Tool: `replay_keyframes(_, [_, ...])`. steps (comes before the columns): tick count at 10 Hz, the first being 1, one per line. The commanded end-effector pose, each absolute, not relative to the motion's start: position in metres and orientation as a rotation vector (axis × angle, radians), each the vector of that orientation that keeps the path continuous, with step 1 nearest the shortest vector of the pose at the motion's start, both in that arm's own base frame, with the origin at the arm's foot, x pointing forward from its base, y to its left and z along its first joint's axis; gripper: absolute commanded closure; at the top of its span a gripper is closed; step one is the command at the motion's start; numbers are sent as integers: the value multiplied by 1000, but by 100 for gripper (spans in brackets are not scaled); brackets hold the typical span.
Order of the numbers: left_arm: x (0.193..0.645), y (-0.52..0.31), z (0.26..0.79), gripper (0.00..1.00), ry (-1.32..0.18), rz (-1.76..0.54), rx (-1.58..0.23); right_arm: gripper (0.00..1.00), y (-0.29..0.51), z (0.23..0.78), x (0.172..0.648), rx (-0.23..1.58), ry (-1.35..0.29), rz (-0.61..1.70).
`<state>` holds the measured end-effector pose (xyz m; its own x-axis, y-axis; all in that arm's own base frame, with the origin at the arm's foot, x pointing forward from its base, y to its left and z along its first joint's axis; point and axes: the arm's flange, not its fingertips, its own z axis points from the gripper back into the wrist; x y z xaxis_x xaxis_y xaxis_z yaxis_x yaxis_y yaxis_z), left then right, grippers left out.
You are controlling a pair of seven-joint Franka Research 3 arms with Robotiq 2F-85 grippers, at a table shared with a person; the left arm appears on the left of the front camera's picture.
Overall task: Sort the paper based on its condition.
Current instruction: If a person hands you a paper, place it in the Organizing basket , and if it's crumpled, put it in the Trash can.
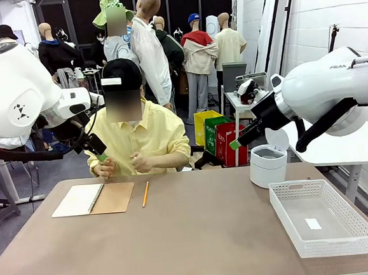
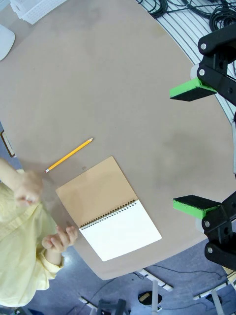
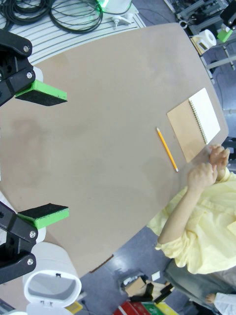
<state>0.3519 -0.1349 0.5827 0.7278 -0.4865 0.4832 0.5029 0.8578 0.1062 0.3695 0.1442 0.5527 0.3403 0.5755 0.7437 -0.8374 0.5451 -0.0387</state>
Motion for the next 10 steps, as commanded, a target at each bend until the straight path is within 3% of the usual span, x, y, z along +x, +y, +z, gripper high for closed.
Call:
replay_keyframes(1, [352, -135, 583, 0, -529, -547, -36, 0, 145, 551, 371, 407, -785, 946])
replay_keyframes(10, [352, -135, 583, 0, -529, -547, -36, 0, 145, 551, 371, 407, -785, 946])
